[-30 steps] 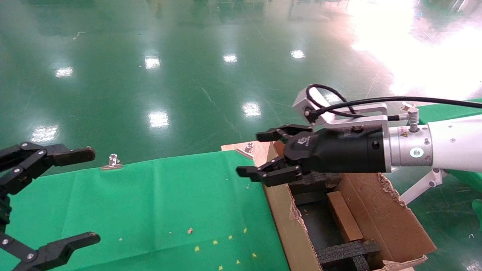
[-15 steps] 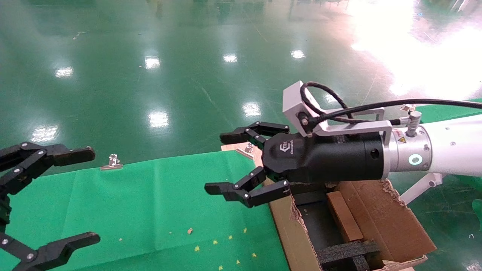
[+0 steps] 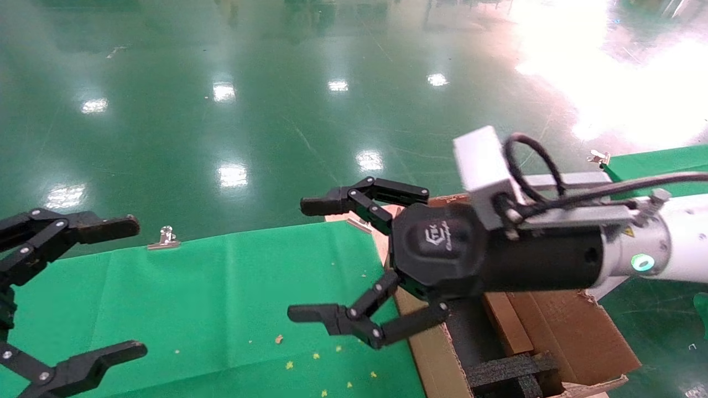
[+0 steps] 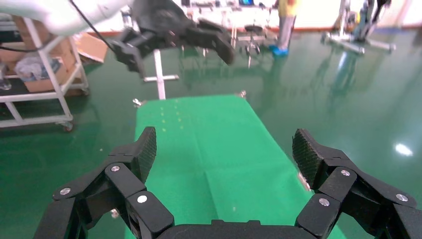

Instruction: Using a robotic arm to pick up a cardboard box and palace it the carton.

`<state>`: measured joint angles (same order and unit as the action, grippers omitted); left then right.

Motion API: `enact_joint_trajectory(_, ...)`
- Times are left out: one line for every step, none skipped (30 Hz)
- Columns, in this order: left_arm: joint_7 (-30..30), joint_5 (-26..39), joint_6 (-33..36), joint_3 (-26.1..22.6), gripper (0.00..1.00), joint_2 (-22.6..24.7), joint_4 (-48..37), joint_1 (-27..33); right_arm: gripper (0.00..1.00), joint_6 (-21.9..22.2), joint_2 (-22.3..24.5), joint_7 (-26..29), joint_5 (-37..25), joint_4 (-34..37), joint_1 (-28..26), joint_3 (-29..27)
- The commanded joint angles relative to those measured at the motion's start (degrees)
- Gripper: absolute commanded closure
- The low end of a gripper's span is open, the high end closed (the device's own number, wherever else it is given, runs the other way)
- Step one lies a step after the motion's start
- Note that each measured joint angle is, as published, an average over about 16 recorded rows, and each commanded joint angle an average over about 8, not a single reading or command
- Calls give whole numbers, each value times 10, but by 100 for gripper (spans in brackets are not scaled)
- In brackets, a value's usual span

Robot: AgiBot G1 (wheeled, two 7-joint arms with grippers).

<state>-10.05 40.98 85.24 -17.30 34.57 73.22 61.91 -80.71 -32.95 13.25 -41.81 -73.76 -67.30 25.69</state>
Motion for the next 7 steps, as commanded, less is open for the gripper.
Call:
enact_joint_trajectory(0, 0, 0, 0, 0, 0, 0, 0, 0, -17, -7, -9, 0, 1, 20, -34)
enact_joint_trajectory(0, 0, 0, 0, 0, 0, 0, 0, 0, -25, -10, -12, 0, 1, 28, -48)
enact_joint_trajectory(0, 0, 0, 0, 0, 0, 0, 0, 0, -30, -13, -15, 0, 1, 35, -58)
enact_joint_trajectory(0, 0, 0, 0, 0, 0, 0, 0, 0, -37, -15, -19, 0, 1, 43, -72)
enact_joint_trajectory(0, 0, 0, 0, 0, 0, 0, 0, 0, -40, -17, -20, 0, 1, 47, -79)
enact_joint_trajectory(0, 0, 0, 0, 0, 0, 0, 0, 0, -43, -18, -22, 0, 1, 50, -85)
enact_joint_trajectory(0, 0, 0, 0, 0, 0, 0, 0, 0, -46, -19, -23, 0, 2, 54, -91)
